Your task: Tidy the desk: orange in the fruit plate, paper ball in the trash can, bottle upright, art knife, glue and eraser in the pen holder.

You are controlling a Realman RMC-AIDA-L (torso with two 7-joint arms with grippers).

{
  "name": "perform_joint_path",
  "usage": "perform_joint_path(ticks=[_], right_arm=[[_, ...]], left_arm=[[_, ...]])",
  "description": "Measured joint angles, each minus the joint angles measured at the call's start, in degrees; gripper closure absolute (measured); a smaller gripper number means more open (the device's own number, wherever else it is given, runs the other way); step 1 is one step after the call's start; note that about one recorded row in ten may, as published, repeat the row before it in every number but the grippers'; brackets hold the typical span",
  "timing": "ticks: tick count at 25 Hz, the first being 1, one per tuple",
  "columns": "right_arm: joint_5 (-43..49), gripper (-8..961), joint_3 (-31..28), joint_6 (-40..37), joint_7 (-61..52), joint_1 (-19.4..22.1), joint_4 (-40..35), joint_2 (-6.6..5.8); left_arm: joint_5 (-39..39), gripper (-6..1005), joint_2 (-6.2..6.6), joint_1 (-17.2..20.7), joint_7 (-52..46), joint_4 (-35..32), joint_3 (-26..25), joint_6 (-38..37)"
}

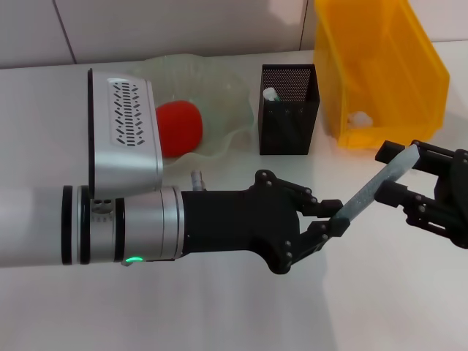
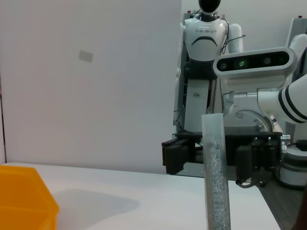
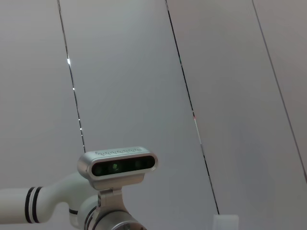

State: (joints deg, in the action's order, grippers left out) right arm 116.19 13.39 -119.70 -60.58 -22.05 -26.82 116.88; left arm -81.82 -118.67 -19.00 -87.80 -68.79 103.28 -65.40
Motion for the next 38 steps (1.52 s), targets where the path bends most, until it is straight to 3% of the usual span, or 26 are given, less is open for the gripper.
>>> perform_joint_path(ticks=[8, 18, 23, 37, 38], right_arm=[[0.4, 438, 1.5, 0.6, 0.0, -0.8, 0.1, 0.11], [0.4, 575, 1.7, 0.9, -1.4, -1.4, -0.2, -0.04], [0.4, 762, 2.4, 1.2, 0.4, -1.5, -0.4, 0.21], [-2.2, 800, 1.6, -1.0, 2.2, -0.4, 0.0, 0.32], [-3.6, 800, 1.6, -1.1, 2.2, 0.1, 0.0, 0.31]], left_arm=[[0.1, 838, 0.02, 0.0, 0.0, 0.0, -0.1, -0.2], [0.1, 838, 0.02, -0.3, 0.0, -0.1, -0.1, -0.2], [0.1, 838, 0.02, -0.5, 0.0, 0.1, -0.1, -0.2], [0.2, 798, -0.05, -1.2, 0.6, 2.4, -0.5, -0.5], [0.2, 760, -0.08, -1.1, 0.9, 2.5, -0.5, -0.6]])
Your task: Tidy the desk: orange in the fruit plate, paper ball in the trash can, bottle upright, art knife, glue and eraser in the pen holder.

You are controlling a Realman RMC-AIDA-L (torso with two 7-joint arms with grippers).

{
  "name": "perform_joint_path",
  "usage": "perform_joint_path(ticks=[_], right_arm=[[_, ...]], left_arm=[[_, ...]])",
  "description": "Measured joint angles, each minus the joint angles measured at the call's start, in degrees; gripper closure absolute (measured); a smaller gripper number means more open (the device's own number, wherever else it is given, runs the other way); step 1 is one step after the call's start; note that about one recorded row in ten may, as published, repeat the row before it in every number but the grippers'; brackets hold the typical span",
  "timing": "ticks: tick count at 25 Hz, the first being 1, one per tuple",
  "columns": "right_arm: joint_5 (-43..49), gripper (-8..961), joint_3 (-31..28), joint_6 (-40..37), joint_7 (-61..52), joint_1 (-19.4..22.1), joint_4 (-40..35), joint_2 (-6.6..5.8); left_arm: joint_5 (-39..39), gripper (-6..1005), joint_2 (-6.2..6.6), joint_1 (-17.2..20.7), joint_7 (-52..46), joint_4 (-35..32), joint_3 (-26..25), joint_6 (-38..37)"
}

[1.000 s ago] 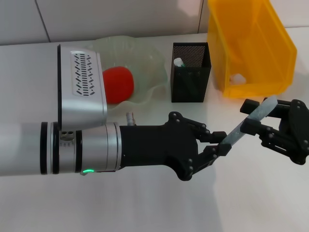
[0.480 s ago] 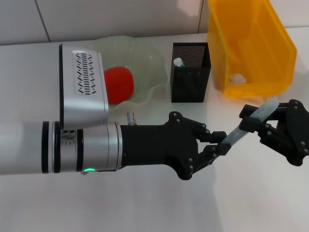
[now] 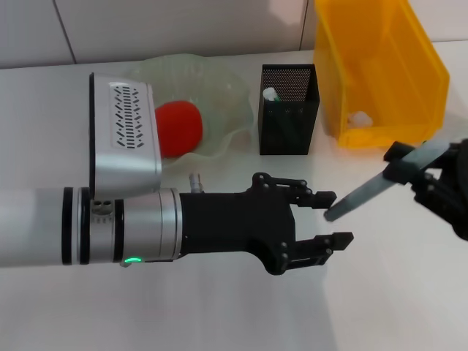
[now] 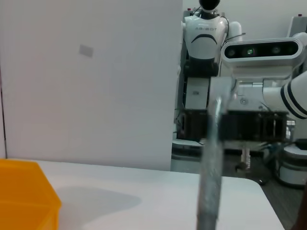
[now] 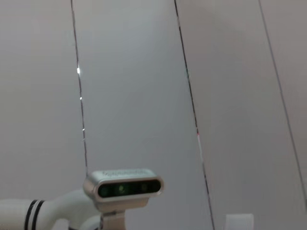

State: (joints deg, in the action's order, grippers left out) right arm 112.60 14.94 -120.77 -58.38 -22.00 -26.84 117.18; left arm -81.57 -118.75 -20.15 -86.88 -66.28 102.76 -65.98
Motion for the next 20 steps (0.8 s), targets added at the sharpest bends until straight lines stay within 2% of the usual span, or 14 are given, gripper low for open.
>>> perform_joint_path(ticks=[4, 8, 9, 10, 11, 13, 15, 18, 20], right_arm=[[-7.7, 803, 0.0, 0.2, 0.0, 2.0, 0.0, -0.35], [-17.0, 804, 0.0, 1.4, 1.5, 3.6, -0.4, -0.29], [-18.5, 804, 0.0, 2.0, 2.8, 3.6, -0.4, -0.10], [-20.8, 804, 0.0, 3.6, 7.0, 3.0, -0.1, 0.65], [-20.8, 804, 0.0, 3.6, 7.0, 3.0, -0.1, 0.65], [-21.6, 804, 0.1, 5.2, 11.6, 1.8, 0.1, 1.58], [-21.8, 805, 0.1, 9.4, 17.4, -1.0, 3.3, 1.98], [-21.9, 805, 0.0, 12.6, 21.0, -2.8, 6.2, 1.95], [-21.9, 805, 0.4, 17.0, 27.4, -5.1, 9.4, 1.96]], left_arm=[[4.2, 607, -0.06, 0.3, 5.4, 3.3, -0.5, -0.6], [11.9, 411, -0.04, 0.0, 17.2, 11.4, -0.7, -3.9], [12.4, 362, -0.08, 0.0, 18.5, 12.3, -0.7, -4.0], [14.0, 313, -0.17, 0.0, 22.0, 14.6, -0.5, -4.6], [14.7, 278, -0.21, 0.0, 23.3, 15.6, -0.3, -4.9], [17.0, 209, -0.29, 0.0, 27.3, 18.3, 0.0, -5.9], [20.6, 140, -0.31, 0.0, 32.1, 22.7, 0.1, -8.7], [22.0, 140, -0.23, -0.1, 33.2, 24.6, 0.0, -10.4], [22.3, 140, -0.20, -0.2, 33.3, 25.6, -0.1, -11.2]])
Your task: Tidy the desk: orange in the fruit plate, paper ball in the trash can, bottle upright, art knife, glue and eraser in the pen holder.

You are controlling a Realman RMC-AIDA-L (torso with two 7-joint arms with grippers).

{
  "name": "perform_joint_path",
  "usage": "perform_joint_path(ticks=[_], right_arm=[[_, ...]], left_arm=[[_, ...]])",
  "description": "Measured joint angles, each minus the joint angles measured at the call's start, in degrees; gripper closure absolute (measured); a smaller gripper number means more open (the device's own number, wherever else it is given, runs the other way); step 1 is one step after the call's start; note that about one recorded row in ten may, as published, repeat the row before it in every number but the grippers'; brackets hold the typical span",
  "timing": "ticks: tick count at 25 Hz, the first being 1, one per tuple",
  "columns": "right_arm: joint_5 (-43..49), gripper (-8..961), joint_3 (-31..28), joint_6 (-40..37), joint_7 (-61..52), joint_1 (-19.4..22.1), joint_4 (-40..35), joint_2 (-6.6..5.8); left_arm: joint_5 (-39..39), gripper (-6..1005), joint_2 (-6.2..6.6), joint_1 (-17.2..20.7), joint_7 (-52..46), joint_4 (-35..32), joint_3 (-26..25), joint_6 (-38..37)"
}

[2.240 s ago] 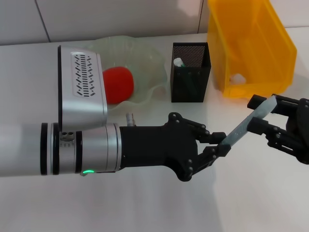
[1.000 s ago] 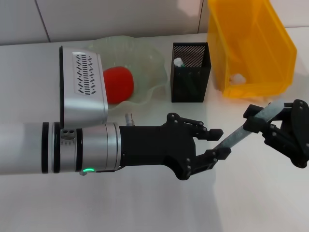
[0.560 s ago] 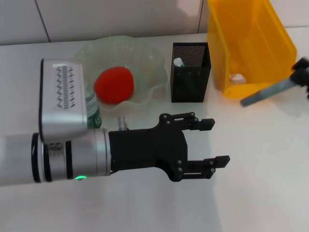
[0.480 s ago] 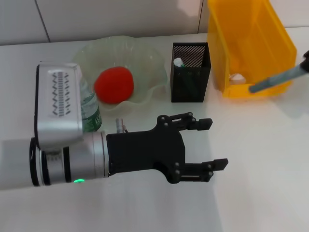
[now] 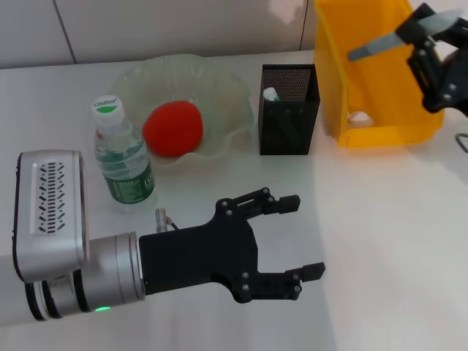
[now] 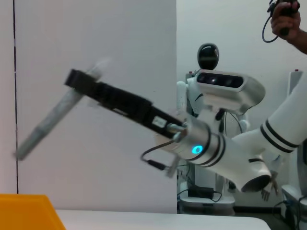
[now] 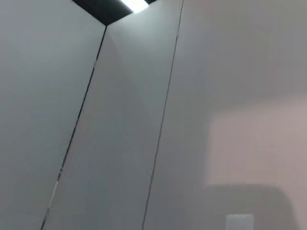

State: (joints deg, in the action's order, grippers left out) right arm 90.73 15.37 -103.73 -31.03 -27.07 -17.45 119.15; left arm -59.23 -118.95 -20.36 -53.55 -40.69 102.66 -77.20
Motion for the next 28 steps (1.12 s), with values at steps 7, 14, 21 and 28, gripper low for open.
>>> perform_joint_path(ticks=[7, 14, 21, 28], right_arm=[[0.2, 805, 1.2, 8.0, 4.6, -3.7, 3.4, 0.06], [0.3, 806, 3.7, 16.1, 4.6, -6.4, 5.4, 0.06], [0.2, 805, 5.6, 24.5, 4.7, -8.4, 7.3, 0.18], [0.3, 781, 5.7, 28.5, 4.5, -9.0, 8.3, 0.21]], left_arm=[[0.1, 140, -0.05, -0.1, 0.0, 1.2, 0.2, -0.2], [0.1, 140, -0.05, 0.2, -0.2, 1.3, 0.3, -0.3], [0.1, 139, -0.05, -0.1, -0.4, 1.4, 0.3, -0.4], [0.1, 139, -0.05, -0.1, 0.1, 2.1, 0.3, -0.7]])
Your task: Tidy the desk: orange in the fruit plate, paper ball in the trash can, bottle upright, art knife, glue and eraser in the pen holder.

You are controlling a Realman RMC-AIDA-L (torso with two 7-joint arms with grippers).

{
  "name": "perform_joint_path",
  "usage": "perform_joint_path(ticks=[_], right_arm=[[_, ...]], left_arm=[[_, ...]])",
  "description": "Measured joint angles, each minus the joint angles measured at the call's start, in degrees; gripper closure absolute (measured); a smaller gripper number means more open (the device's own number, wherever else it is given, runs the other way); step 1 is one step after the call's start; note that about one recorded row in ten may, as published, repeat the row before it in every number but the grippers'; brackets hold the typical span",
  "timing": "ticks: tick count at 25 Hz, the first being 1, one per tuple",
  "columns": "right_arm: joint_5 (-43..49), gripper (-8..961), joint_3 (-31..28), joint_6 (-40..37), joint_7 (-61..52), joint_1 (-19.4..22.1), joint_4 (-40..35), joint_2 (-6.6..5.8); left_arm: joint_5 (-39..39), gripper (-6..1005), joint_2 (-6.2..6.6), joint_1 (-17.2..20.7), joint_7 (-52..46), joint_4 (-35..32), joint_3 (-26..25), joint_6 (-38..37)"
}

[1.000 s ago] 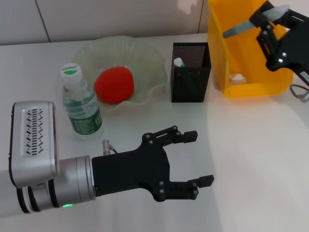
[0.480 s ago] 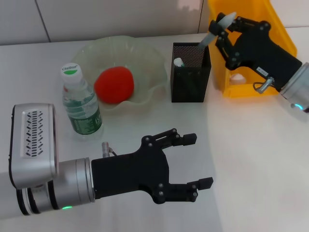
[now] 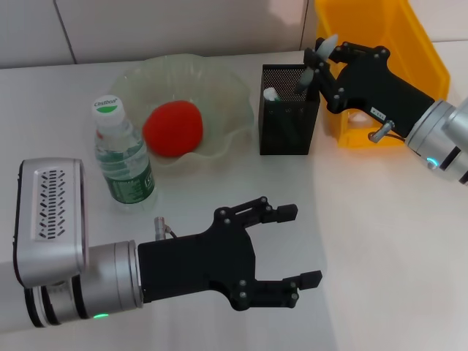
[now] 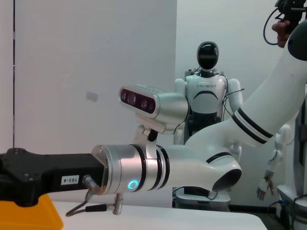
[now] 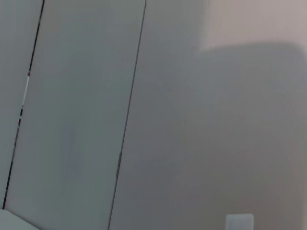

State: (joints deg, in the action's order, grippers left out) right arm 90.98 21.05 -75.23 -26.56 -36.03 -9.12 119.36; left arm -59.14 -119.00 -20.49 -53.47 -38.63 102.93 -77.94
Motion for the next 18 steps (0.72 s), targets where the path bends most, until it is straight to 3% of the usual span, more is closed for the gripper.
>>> perform_joint_path(ticks=[8, 14, 17, 18], right_arm=[[-0.6, 647, -0.9, -1.3, -1.1, 1.5, 0.5, 0.08], [-4.7, 530, -0.6, -12.1, -10.4, 7.1, -3.2, -0.19], [-2.9, 313, 2.0, -21.3, -22.3, 13.0, -12.1, -0.32], [-2.9, 286, 2.0, -21.3, -22.3, 13.0, -12.1, -0.32]], left_arm=[[0.0, 139, 0.06, 0.4, 0.0, 0.2, -0.6, 0.0], [1.7, 139, 0.29, 0.7, 0.1, 0.7, -1.6, 0.0], [2.0, 139, 0.32, 1.0, 0.2, 1.8, -3.2, -0.1], [2.0, 139, 0.34, 0.9, 0.2, 2.5, -3.8, -0.1]])
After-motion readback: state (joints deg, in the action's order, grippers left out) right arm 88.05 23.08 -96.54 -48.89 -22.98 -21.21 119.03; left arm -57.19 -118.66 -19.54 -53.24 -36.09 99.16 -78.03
